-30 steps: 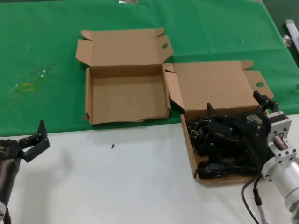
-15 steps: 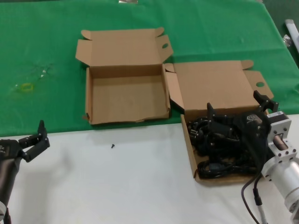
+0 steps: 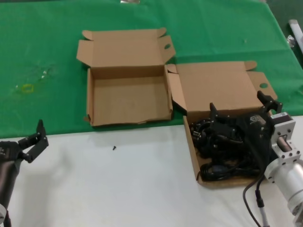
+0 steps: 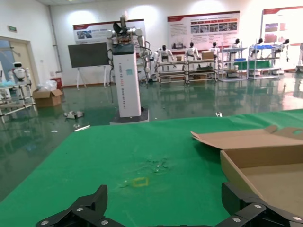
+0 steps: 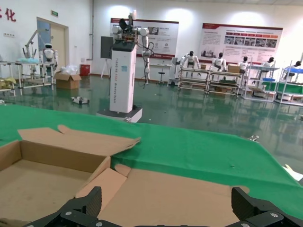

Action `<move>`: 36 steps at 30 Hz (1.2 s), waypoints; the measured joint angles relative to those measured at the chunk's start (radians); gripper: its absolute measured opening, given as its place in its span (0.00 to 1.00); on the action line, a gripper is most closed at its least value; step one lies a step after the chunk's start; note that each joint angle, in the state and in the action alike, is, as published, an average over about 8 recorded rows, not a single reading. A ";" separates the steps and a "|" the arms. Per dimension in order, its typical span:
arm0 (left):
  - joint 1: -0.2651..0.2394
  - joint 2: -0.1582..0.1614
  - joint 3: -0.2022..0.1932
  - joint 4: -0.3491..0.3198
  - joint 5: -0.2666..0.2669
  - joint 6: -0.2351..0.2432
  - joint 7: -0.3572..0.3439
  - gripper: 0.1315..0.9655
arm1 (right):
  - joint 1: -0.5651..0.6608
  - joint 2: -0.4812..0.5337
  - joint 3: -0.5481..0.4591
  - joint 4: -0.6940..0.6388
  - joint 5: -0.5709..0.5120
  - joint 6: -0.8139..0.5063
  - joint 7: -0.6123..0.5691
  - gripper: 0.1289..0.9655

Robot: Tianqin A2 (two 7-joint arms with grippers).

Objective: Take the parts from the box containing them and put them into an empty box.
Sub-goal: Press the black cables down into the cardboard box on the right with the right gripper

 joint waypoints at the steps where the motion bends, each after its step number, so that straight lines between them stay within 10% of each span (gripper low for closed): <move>1: 0.000 0.000 0.000 0.000 0.000 0.000 0.000 0.89 | -0.001 -0.002 0.001 0.001 -0.001 -0.002 -0.002 1.00; 11: 0.000 0.000 0.000 0.000 0.000 0.000 0.000 0.73 | -0.015 0.049 -0.007 0.026 -0.015 -0.064 -0.028 1.00; 27: 0.000 0.000 0.000 0.000 0.000 0.000 0.000 0.30 | 0.007 0.479 -0.104 0.083 -0.031 -0.255 0.230 1.00; 36: 0.000 0.000 0.000 0.000 0.000 0.000 0.000 0.18 | 0.087 0.636 -0.085 0.025 0.011 -0.516 0.110 1.00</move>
